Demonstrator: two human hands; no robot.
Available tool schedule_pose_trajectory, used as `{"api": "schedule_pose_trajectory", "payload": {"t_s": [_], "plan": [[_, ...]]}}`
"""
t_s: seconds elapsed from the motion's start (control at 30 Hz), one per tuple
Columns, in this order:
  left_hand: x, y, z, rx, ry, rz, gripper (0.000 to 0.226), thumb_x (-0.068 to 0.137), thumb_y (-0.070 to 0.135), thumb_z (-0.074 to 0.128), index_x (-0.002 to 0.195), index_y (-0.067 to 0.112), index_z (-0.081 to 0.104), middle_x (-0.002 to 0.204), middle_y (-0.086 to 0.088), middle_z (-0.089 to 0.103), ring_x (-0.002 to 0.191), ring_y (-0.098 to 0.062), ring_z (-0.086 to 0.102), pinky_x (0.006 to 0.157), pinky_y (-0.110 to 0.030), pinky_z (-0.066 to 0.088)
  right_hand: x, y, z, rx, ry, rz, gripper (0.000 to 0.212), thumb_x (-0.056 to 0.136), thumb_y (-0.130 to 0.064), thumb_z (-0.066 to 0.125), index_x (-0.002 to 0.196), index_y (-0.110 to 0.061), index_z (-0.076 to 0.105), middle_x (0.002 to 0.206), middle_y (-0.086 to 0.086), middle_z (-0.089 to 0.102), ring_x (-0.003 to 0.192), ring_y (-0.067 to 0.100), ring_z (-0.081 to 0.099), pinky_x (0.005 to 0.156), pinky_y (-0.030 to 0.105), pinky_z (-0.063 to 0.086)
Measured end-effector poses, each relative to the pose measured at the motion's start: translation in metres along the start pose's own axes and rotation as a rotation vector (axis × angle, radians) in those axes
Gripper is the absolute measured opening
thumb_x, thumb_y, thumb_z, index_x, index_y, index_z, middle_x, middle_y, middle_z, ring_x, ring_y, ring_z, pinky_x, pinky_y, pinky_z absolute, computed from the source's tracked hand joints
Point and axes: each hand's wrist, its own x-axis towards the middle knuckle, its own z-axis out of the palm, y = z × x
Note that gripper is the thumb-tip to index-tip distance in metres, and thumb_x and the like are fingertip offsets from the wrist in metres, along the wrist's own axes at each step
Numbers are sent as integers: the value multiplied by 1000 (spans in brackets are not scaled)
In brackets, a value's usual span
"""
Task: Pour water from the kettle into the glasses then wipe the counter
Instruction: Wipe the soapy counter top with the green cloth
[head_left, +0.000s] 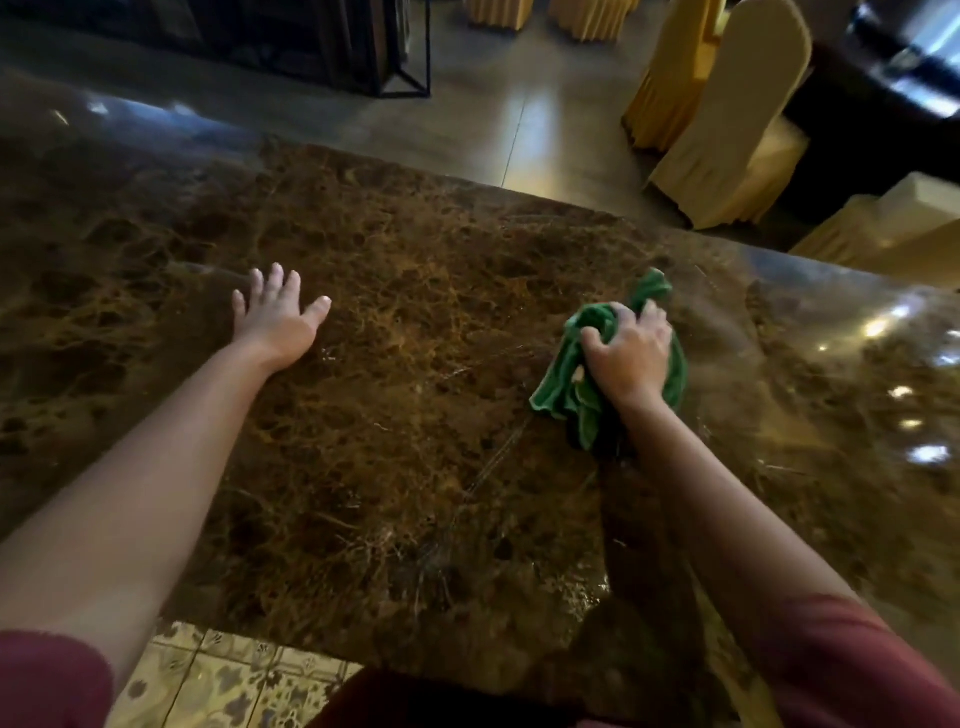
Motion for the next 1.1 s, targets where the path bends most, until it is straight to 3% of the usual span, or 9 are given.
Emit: {"api": "schedule_pose_trajectory", "payload": {"t_s": [0.1, 0.2, 0.33, 0.43, 0.53, 0.63, 0.7, 0.93, 1.1], "plan": [[3, -1, 1, 2, 2, 1, 69, 107, 54, 23, 162, 14, 9, 170, -4, -7, 155, -21, -15, 124, -47, -11, -29, -60, 27, 50, -78, -313, 58, 93, -47, 59, 143, -17, 61, 164, 19, 36, 152, 38, 29, 127, 51, 23], [8, -3, 2, 2, 1, -17, 67, 108, 51, 23, 162, 14, 11, 171, -4, -6, 156, -22, -15, 124, -47, -11, -118, -110, 56, 125, -257, -697, 54, 91, -43, 67, 142, -25, 62, 166, 10, 35, 157, 30, 23, 129, 53, 18], [7, -6, 1, -4, 5, 13, 64, 108, 48, 24, 162, 15, 13, 171, -4, -4, 156, -21, -14, 124, -46, -10, -224, -105, 66, 132, -478, -1139, 57, 89, -39, 76, 142, -22, 62, 167, 7, 35, 160, 28, 16, 131, 51, 6], [-5, -8, -12, -95, -5, 11, 64, 108, 50, 26, 160, 14, 24, 171, -4, 5, 156, -22, -9, 125, -47, -4, -220, -53, 50, 112, -427, -1069, 53, 89, -43, 69, 140, -30, 63, 167, -1, 37, 162, 22, 11, 130, 56, 2], [-26, -34, -32, 18, 33, 1, 65, 106, 54, 33, 157, 14, 33, 169, -9, 13, 157, -30, -3, 125, -52, 5, -162, -20, 29, 71, -189, -676, 56, 86, -52, 57, 137, -30, 64, 164, 3, 41, 159, 27, 19, 127, 64, 12], [-62, -83, -31, 151, 35, -90, 65, 105, 55, 35, 159, 20, 27, 170, -9, 9, 156, -33, -2, 124, -55, 7, -95, -32, 26, 74, -94, -399, 62, 90, -53, 51, 144, -25, 59, 166, 10, 38, 159, 30, 20, 129, 53, 12], [-82, -109, -25, 143, 36, -127, 64, 105, 53, 34, 161, 24, 20, 170, -8, 5, 156, -34, -3, 125, -56, 6, -65, -64, 41, 71, -75, -346, 62, 91, -52, 51, 146, -23, 58, 165, 13, 38, 158, 32, 20, 130, 48, 12], [-77, -127, -42, 88, -58, -93, 55, 109, 33, 38, 160, 31, 20, 171, -1, 2, 157, -28, -4, 125, -51, 3, -99, -228, 110, 22, -187, -657, 61, 94, -51, 54, 148, -25, 55, 168, 14, 33, 158, 34, 19, 130, 47, 10], [-79, -152, -43, 121, -10, 31, 51, 108, 31, 41, 158, 35, 29, 170, -3, 11, 156, -31, 5, 125, -50, 7, -237, -217, 120, 38, -309, -959, 59, 93, -51, 55, 146, -26, 58, 168, 10, 34, 160, 32, 16, 130, 51, 9]]}}
